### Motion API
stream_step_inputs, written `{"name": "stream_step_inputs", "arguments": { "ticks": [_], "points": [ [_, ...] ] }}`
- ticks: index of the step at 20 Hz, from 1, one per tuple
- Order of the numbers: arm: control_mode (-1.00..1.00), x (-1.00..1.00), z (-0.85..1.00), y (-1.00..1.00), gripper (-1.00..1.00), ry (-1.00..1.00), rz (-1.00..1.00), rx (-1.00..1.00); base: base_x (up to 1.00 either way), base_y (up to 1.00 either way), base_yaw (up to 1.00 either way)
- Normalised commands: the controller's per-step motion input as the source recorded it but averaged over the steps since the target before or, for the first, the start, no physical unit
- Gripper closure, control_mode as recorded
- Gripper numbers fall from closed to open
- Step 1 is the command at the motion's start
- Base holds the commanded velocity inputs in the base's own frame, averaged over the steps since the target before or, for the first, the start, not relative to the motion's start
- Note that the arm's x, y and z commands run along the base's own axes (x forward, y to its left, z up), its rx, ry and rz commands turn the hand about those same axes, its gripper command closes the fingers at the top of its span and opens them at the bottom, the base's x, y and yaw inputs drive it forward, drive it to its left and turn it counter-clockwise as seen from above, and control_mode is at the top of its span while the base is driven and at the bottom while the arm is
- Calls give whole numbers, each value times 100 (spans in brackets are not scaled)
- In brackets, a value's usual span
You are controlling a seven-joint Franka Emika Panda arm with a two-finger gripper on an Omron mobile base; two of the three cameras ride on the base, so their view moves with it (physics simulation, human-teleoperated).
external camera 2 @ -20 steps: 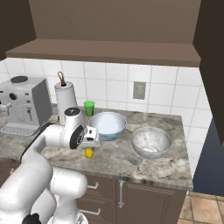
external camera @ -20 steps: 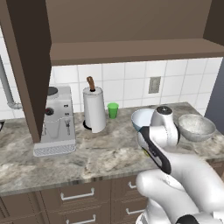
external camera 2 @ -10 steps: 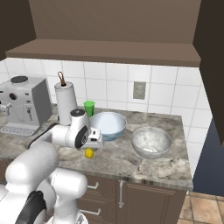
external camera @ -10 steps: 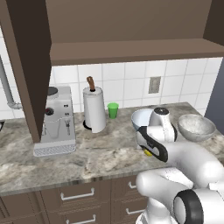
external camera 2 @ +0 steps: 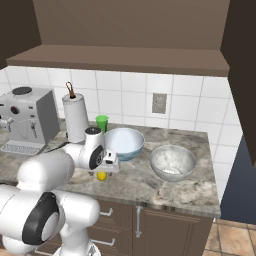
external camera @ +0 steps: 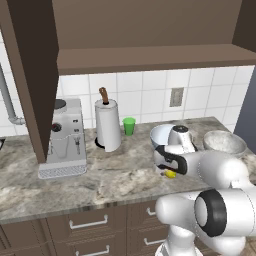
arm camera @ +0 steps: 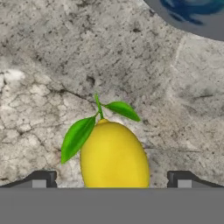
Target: Pick both bowls and place them on the counter. Then place the lemon in one bowl and place the marshmallow in the other bowl.
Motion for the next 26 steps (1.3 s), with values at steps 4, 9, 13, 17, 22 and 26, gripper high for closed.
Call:
{"name": "stream_step_inputs", "arguments": {
  "ticks": [4,9,13,17,22,26],
  "points": [
    [-100,0,-23,3,-100,5,0,0,0,0,0],
    [-100,3,-23,6,100,8,0,0,0,0,0],
    [-100,-3,-3,4,100,7,0,0,0,0,0],
    [-100,-14,5,0,100,8,0,4,0,0,0],
    [-100,-23,43,0,100,0,0,4,0,0,0],
    [-100,-28,62,0,100,0,0,2,0,0,0]
  ]
}}
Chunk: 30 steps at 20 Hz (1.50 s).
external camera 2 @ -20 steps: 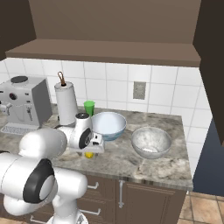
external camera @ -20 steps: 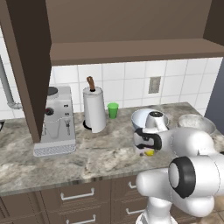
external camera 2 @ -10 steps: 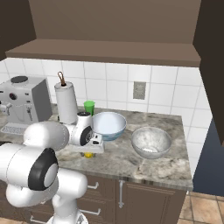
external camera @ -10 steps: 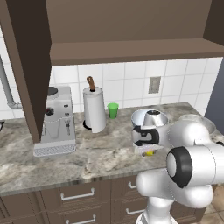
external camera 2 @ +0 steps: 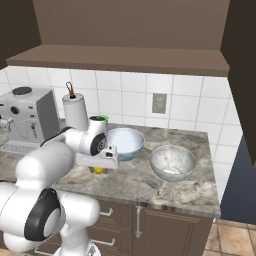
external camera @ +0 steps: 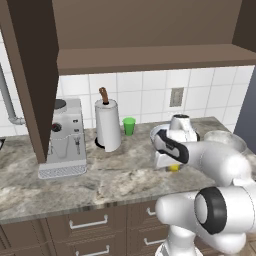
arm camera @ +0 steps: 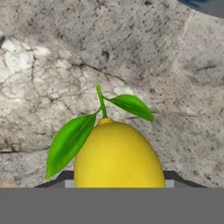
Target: Pick both bowls and place them on the counter. Then place the lemon in one bowl and place the marshmallow in the other bowl.
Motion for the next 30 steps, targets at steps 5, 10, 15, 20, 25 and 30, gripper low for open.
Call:
{"name": "stream_step_inputs", "arguments": {
  "ticks": [5,10,15,20,25,30],
  "points": [
    [-100,-29,57,0,100,0,0,1,0,0,0],
    [-100,-16,55,-4,100,0,0,0,0,0,0],
    [-100,10,42,-9,100,-4,0,0,0,0,0],
    [-100,30,30,-10,100,-19,0,0,0,0,0],
    [-100,43,10,-11,100,-27,-1,0,0,0,0],
    [-100,69,2,-19,100,-5,-8,0,0,0,0]
  ]
}}
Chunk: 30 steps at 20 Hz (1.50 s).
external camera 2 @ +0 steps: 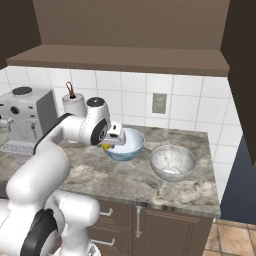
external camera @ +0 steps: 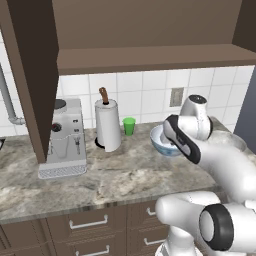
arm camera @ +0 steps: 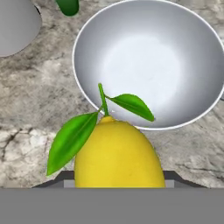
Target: Pick both bowls and place them on the counter. Then place the lemon in one bowl and place the marshmallow in the other bowl.
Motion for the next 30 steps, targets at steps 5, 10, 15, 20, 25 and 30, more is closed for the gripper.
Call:
{"name": "stream_step_inputs", "arguments": {
  "ticks": [5,10,15,20,25,30],
  "points": [
    [-100,72,1,-18,100,4,-6,1,0,0,0],
    [-100,66,-5,-18,100,8,-6,1,0,0,0],
    [-100,39,-30,-8,100,0,-2,0,0,0,0],
    [-100,13,-30,0,100,0,-2,0,0,0,0],
    [-100,11,-32,1,100,0,-4,0,0,0,0],
    [-100,11,-37,1,100,1,-3,0,0,0,0]
  ]
}}
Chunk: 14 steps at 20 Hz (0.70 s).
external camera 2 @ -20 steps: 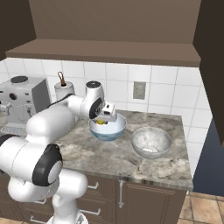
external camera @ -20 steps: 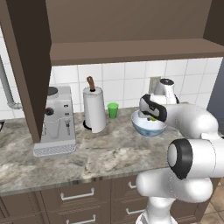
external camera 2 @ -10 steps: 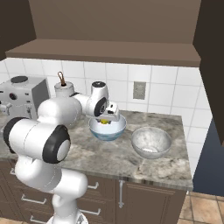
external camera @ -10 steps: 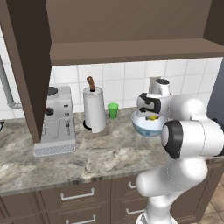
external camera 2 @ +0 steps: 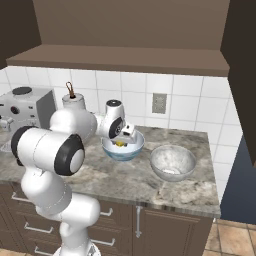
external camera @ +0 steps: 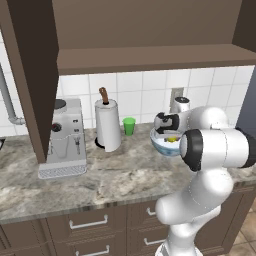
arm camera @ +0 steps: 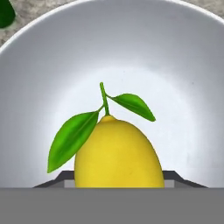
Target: Pick both bowls and place them on the counter. Then place the lemon in one bowl and place the marshmallow in the other bowl.
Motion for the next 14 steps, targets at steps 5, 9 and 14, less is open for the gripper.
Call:
{"name": "stream_step_inputs", "arguments": {
  "ticks": [5,9,14],
  "points": [
    [-100,12,-25,1,100,0,-2,0,0,0,0],
    [-100,2,-16,0,100,0,0,0,0,0,0],
    [-100,1,-16,0,100,0,0,0,0,0,0]
  ]
}}
